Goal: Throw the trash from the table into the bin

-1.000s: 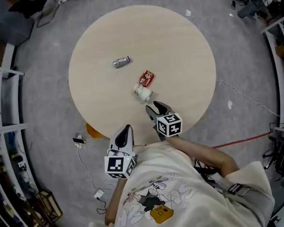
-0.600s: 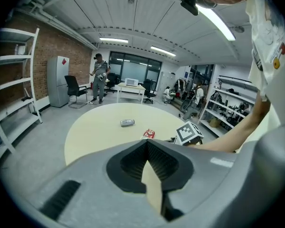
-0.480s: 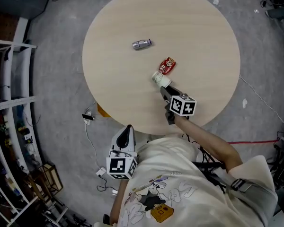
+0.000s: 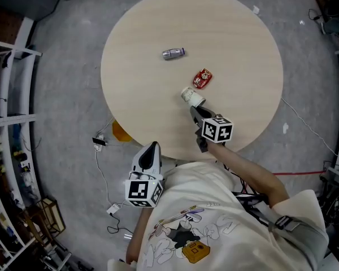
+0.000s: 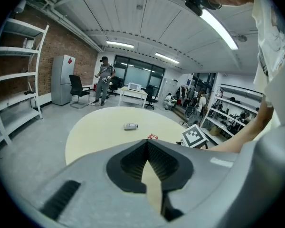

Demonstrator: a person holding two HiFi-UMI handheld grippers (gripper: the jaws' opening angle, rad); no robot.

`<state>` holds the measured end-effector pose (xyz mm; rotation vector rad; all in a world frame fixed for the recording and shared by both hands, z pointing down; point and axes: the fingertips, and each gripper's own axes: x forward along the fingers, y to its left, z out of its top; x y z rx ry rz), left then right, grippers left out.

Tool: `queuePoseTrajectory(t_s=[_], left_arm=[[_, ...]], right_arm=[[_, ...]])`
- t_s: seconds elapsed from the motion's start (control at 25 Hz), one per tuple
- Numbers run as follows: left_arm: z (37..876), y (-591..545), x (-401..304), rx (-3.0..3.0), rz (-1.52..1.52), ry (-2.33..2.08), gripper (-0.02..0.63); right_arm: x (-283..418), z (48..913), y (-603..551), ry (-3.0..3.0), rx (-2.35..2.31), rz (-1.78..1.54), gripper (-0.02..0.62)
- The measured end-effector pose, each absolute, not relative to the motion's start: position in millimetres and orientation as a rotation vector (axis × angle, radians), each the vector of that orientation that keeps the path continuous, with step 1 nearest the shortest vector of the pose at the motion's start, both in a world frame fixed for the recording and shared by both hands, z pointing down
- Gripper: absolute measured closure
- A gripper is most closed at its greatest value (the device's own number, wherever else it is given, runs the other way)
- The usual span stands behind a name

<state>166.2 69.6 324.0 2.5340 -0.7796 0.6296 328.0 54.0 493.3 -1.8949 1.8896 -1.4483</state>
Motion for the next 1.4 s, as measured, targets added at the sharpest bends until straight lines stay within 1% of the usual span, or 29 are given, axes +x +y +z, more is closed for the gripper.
queuePoseTrajectory(t_s=[0.24, 0.44, 0.68, 1.0, 1.2, 1.4], left_arm=[[335.0, 62.6, 181.3, 2.575, 0.491, -0.634, 0.6], [315.9, 60.2, 140.0, 2.568, 0.492, -0.654, 0.6], [296.5, 59.6, 131.7, 2.595, 0.39, -0.602, 0.6], [286.8, 54.3, 95.3, 2.587, 0.342, -0.604, 0.6], [284.5, 36.5, 63.0, 2.564, 0.296, -0.665, 0.6], [294.7, 18.7, 10.8, 2.499, 0.254, -0.776, 0.6]], right_arm=[[329.7, 468.2, 65.1, 1.918, -1.978, -1.336, 0.572], [262.7, 446.8, 70.3, 1.987, -1.904, -1.351, 0.572], [251.4, 417.8, 73.5, 2.047, -1.94, -1.288, 0.572], [203.3, 388.6, 55.4, 2.152, -1.879, -1.24, 0.572], [165.6, 383.7, 32.0, 2.334, -1.826, -1.216, 0.572], [128.7, 380.7, 14.5, 2.408, -1.784, -1.216, 0.572]])
